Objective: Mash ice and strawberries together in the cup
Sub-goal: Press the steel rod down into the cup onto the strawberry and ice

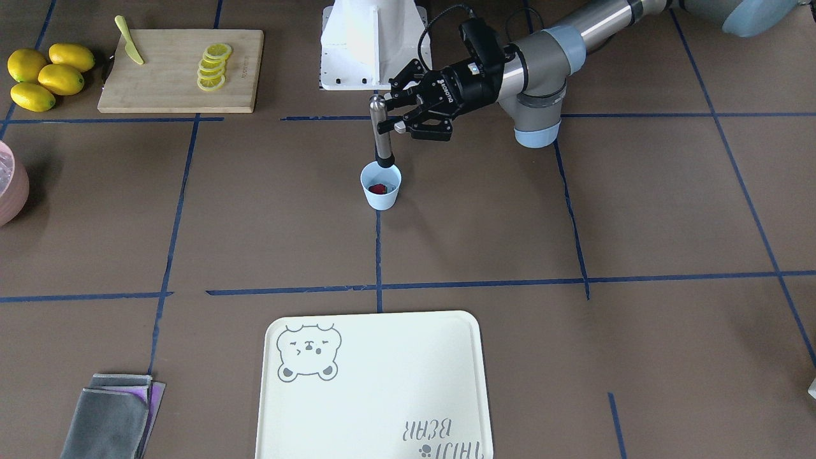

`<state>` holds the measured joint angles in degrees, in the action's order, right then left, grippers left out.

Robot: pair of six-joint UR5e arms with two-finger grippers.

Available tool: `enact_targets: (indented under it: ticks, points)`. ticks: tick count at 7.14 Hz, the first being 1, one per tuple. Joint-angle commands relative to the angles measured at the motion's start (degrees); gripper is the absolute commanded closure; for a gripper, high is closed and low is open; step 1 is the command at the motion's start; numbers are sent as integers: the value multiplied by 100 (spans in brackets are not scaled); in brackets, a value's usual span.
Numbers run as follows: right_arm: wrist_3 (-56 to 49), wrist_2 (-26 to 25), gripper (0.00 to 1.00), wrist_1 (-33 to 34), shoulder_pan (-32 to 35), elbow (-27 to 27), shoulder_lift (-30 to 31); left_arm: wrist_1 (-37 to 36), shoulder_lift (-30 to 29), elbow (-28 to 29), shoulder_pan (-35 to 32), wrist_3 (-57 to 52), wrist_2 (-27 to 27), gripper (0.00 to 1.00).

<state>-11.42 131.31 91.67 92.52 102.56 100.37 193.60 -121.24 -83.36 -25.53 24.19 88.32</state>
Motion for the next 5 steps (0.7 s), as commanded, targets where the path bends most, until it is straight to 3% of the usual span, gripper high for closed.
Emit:
enact_targets:
  ticks: [1, 5]
  points:
    - [-1, 0, 1, 9, 3, 0, 0, 98, -119, 293, 75, -90, -104, 100]
    - [8, 0, 1, 9, 3, 0, 0, 827, -418, 1400, 83, -187, -253, 100]
